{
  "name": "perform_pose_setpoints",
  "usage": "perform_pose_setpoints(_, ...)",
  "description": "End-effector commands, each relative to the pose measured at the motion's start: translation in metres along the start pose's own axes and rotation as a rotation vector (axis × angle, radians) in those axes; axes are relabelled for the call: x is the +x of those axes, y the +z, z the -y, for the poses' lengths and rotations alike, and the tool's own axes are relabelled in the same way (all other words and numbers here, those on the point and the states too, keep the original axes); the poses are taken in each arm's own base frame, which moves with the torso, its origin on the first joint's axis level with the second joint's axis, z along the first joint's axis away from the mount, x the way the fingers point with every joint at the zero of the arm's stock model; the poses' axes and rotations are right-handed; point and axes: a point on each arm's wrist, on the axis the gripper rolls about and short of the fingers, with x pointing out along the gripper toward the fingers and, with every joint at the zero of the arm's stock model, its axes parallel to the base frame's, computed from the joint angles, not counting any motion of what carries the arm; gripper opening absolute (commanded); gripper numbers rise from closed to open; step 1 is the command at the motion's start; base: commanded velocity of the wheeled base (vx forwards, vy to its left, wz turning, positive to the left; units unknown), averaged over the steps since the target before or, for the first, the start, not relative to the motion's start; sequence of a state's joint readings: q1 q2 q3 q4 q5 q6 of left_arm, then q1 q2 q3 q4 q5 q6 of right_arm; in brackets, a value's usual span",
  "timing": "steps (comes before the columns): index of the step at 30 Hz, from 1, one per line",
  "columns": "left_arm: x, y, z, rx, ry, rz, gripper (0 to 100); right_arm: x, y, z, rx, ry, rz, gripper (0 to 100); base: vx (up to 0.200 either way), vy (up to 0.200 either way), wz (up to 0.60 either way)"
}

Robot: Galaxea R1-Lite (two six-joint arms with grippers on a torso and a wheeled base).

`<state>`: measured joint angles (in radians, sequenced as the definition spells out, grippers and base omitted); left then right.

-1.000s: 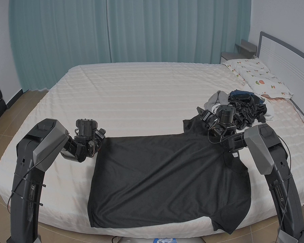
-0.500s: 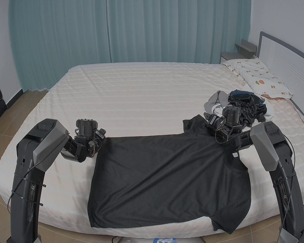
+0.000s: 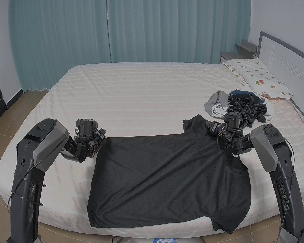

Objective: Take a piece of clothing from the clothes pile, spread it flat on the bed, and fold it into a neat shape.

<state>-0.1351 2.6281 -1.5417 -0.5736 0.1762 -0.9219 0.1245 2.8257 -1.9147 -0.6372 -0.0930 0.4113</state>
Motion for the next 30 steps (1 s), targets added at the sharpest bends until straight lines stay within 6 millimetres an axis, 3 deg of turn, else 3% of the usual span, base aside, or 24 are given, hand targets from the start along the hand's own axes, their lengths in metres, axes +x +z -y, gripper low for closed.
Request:
perform_pose_setpoints(1, 0.001, -0.001, -0.001, 0.0, 0.002, -0.001, 100, 0.002, -0.007, 0.004, -0.002, -0.008, -0.009, 0, 0.0, 0.0, 0.0)
perform_pose_setpoints(11, 0.002, -0.002, -0.002, 0.006, 0.004, -0.004, 100, 0.005, 0.018, 0.029, 0.025, -0.049, 0.057, 0, 0.0, 0.0, 0.0)
perform_pose_setpoints(26, 0.001, -0.001, 0.002, 0.0, -0.016, 0.002, 100, 0.009, 0.009, 0.04, 0.04, -0.067, 0.057, 0, 0.0, 0.0, 0.0)
perform_pose_setpoints(27, 0.001, 0.0, 0.004, -0.003, -0.036, 0.011, 100, 0.008, 0.01, 0.04, 0.042, -0.065, 0.06, 100, 0.0, 0.0, 0.0)
perform_pose_setpoints(30, 0.001, 0.002, 0.006, -0.004, -0.058, 0.024, 100, 0.008, 0.011, 0.04, 0.048, -0.067, 0.061, 100, 0.0, 0.0, 0.0)
